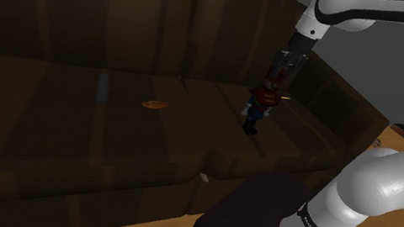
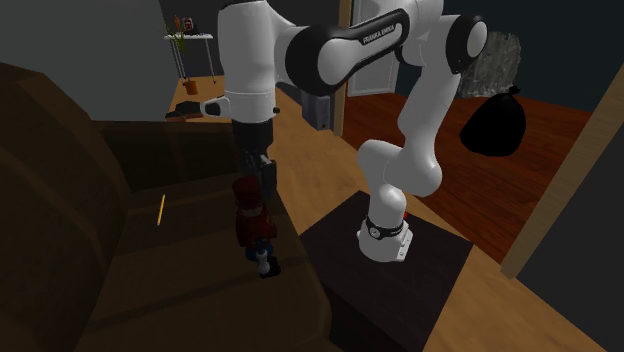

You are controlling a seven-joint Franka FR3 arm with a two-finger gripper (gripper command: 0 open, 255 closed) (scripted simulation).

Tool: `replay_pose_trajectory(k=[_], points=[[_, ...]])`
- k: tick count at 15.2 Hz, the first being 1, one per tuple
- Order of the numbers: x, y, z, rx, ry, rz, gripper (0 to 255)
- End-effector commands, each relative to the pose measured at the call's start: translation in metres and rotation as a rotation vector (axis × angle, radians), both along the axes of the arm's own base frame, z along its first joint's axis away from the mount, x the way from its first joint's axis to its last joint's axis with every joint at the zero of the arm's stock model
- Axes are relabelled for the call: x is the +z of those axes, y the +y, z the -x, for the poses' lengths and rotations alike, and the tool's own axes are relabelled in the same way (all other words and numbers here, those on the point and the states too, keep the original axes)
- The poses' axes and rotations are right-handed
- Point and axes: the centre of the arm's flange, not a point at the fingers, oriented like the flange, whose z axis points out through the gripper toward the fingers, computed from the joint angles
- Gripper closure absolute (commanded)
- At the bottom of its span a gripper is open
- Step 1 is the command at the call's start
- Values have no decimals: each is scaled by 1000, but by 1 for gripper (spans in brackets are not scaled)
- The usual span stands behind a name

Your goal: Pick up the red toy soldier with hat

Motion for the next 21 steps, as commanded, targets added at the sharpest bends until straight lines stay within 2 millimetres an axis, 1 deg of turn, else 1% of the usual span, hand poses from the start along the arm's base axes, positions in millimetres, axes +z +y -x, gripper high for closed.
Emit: replay_pose_trajectory(k=[1, 9, 21], points=[[-1, 0, 0, 0, 1, 0, 255], [-1, 0, -1, 0, 1, 0, 255], [62, 0, -1, 0, 1, 0, 255]])
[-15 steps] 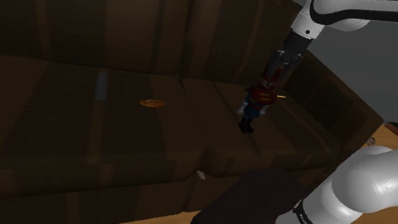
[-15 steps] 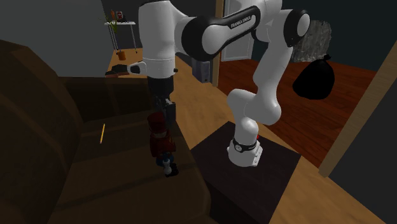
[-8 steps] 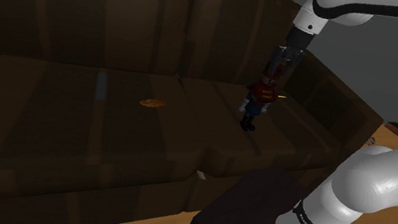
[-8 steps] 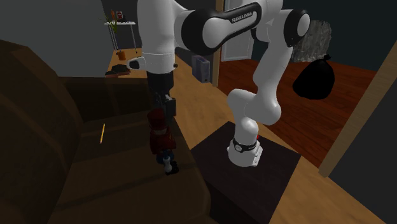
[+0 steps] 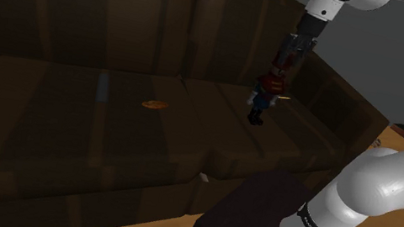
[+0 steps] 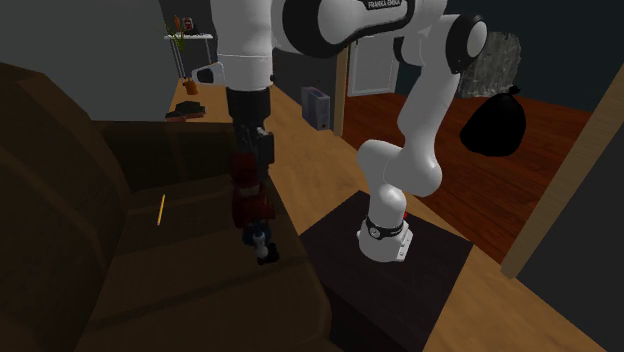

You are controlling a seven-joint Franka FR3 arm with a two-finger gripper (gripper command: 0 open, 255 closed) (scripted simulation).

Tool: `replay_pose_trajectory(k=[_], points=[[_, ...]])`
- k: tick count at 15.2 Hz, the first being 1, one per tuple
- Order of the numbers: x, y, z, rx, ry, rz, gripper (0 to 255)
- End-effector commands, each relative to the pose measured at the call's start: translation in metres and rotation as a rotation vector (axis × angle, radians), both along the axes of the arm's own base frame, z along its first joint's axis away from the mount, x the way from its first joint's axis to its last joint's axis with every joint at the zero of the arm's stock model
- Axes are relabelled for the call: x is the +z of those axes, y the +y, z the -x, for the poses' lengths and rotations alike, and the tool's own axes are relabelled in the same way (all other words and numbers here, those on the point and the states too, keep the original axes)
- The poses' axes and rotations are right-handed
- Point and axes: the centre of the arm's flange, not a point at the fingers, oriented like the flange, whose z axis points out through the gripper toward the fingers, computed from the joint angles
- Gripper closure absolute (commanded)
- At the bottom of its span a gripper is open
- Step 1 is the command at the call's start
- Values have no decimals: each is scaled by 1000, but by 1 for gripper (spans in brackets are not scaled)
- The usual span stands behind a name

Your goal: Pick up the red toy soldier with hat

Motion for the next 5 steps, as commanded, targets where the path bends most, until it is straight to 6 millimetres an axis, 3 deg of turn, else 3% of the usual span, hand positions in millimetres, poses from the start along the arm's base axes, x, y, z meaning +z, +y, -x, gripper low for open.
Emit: replay_pose_trajectory(k=[1, 5], points=[[12, 0, 0, 0, -1, 0, 255], [23, 0, 0, 0, -1, 0, 255]])
